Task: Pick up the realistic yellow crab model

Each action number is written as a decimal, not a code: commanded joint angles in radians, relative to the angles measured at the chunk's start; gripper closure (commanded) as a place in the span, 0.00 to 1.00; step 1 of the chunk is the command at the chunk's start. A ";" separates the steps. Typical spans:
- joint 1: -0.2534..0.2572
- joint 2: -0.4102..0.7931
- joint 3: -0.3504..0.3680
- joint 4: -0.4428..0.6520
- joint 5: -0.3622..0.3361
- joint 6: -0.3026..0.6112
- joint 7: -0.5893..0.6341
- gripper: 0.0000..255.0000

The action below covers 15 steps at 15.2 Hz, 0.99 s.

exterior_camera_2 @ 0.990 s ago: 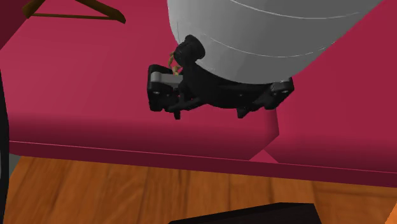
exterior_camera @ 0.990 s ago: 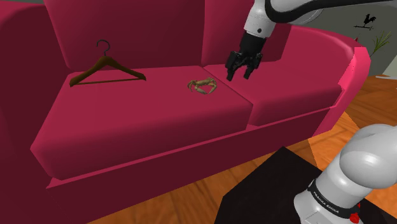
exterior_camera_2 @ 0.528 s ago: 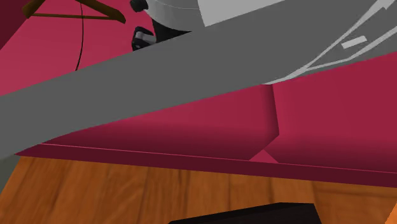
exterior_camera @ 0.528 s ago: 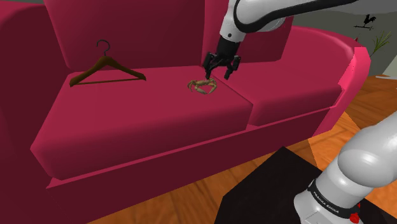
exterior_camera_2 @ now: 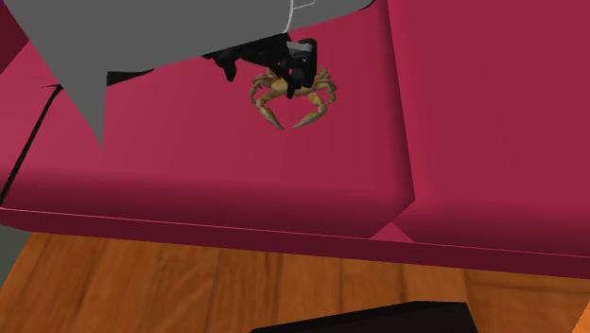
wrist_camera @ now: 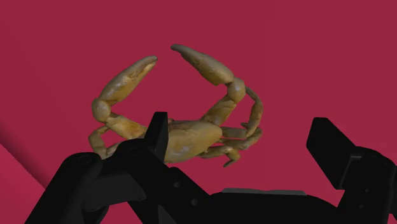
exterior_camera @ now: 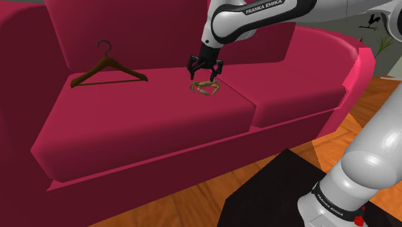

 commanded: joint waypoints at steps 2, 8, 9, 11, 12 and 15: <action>0.001 0.026 0.000 -0.001 -0.013 0.029 0.020 0.00; 0.002 0.047 -0.001 -0.053 -0.024 0.100 0.028 0.00; 0.002 0.047 -0.001 -0.052 -0.024 0.100 0.029 0.00; 0.003 0.048 -0.001 -0.052 -0.025 0.100 0.029 1.00; 0.003 0.048 -0.001 -0.052 -0.025 0.100 0.029 1.00; 0.003 0.048 0.000 -0.052 -0.025 0.100 0.030 1.00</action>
